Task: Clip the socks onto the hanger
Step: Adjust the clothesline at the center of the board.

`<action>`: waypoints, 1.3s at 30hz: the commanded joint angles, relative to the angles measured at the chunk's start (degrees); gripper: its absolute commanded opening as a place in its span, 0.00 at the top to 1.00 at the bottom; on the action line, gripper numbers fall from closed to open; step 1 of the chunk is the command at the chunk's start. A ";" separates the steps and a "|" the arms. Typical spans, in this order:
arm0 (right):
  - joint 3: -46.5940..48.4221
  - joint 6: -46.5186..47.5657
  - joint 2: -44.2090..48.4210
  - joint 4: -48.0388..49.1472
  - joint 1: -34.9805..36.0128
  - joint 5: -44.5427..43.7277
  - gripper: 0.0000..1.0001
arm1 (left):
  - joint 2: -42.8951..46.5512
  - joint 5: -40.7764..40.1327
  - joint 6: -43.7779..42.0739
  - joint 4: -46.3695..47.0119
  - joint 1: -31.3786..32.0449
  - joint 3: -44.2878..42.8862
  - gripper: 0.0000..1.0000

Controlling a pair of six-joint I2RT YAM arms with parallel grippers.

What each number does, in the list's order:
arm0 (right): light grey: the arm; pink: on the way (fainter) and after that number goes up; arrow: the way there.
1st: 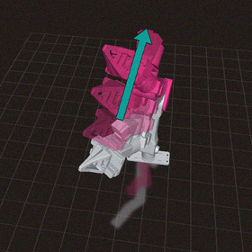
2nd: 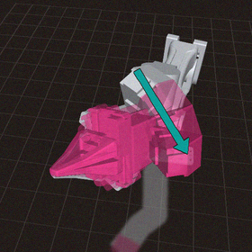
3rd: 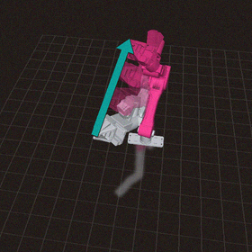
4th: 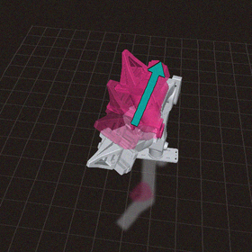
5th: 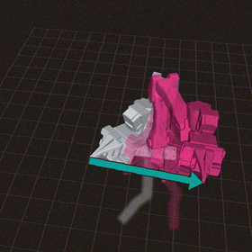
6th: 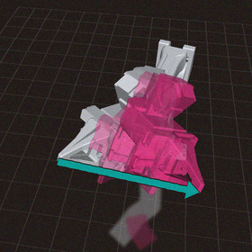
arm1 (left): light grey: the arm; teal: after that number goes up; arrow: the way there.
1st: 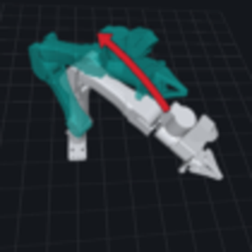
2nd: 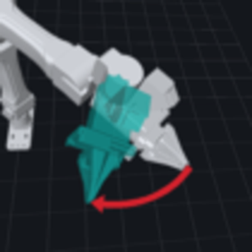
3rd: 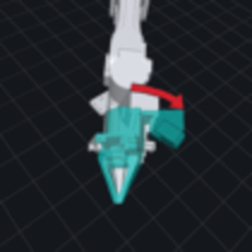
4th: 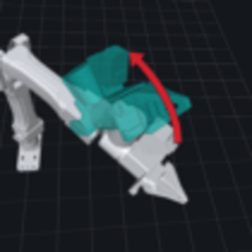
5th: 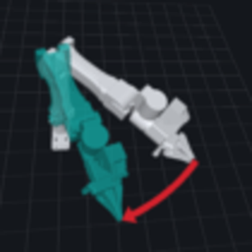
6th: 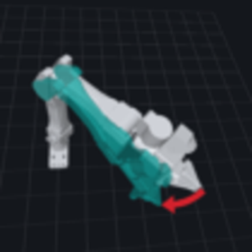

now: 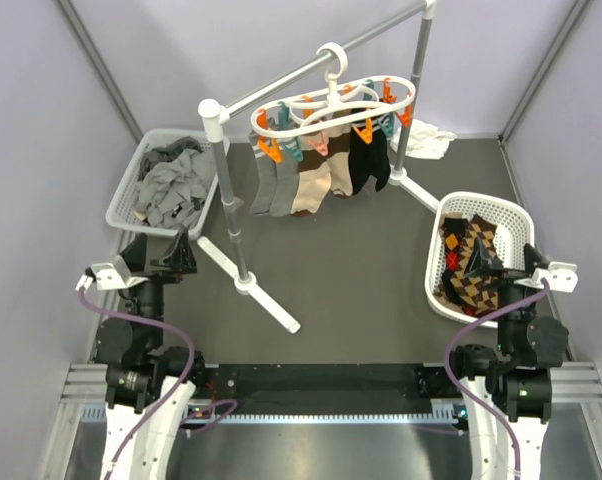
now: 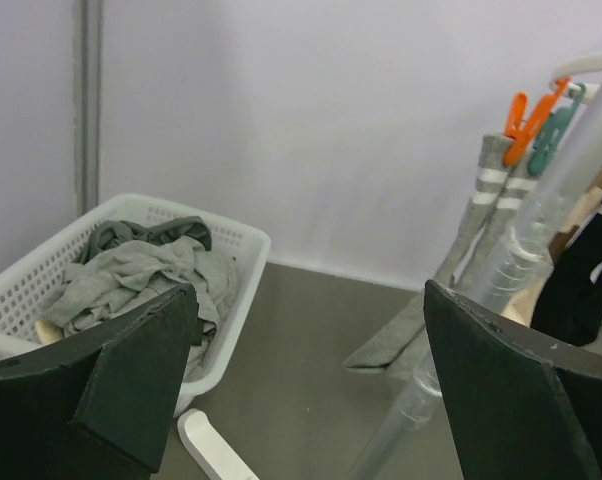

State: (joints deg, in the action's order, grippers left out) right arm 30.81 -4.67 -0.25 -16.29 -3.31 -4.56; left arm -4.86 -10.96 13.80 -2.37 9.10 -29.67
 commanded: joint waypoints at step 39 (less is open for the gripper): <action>-0.04 0.80 3.33 0.91 6.48 -0.19 0.01 | -44.79 22.28 14.08 -16.52 15.04 -47.41 0.02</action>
State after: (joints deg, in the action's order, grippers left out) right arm 30.74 -4.49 -0.25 -16.29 2.52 -4.49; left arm -49.12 23.11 30.11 -19.97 17.50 -74.28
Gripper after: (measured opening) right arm 0.987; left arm 0.983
